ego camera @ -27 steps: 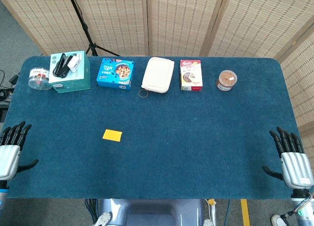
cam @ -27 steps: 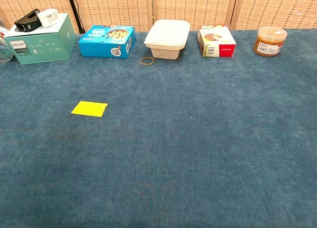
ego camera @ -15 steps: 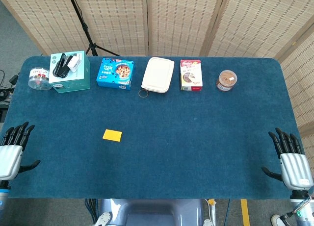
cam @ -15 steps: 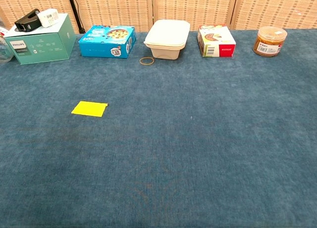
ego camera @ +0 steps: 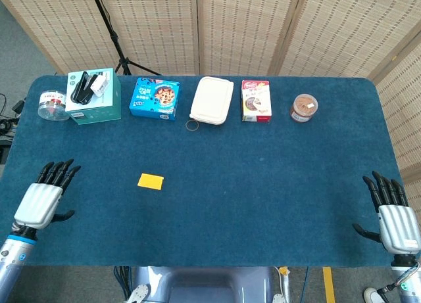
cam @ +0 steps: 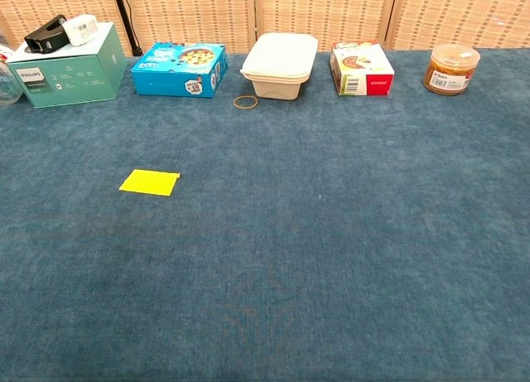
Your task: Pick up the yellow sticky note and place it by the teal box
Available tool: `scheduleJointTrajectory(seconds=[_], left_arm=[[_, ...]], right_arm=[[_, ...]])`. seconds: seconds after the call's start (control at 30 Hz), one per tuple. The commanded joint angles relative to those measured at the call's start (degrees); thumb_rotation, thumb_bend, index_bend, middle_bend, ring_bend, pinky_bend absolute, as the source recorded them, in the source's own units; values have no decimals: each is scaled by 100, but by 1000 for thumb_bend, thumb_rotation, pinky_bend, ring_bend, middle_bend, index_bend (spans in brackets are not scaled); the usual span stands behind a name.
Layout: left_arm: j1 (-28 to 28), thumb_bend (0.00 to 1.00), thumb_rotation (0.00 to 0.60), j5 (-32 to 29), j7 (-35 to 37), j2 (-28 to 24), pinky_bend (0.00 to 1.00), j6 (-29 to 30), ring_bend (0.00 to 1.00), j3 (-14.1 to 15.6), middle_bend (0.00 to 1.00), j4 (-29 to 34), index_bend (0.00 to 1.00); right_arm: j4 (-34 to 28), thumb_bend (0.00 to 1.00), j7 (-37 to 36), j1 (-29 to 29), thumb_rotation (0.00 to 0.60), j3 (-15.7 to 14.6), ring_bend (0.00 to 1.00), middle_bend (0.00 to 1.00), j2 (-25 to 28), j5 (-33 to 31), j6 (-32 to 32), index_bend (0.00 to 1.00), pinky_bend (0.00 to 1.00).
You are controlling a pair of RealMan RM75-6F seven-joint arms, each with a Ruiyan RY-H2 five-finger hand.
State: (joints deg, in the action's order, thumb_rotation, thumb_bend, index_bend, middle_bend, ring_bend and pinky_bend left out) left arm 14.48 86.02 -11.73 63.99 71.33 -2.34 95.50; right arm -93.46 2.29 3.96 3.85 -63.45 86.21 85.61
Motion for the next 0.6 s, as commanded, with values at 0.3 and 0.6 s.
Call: scheduleJointTrajectory(seconds=[0.3, 0.6], left_arm=[[1068, 96, 600, 119, -367, -23, 0, -1337, 0, -88, 0, 93, 147], [1817, 108, 600, -533, -828, 556, 0, -2216, 0, -368, 0, -76, 217]], right_arm=[[26, 0, -7, 5, 600, 1, 0, 0, -6, -27, -29, 0, 0], [82, 0, 46, 45, 600, 1, 0, 0, -56, -97, -141, 0, 0]])
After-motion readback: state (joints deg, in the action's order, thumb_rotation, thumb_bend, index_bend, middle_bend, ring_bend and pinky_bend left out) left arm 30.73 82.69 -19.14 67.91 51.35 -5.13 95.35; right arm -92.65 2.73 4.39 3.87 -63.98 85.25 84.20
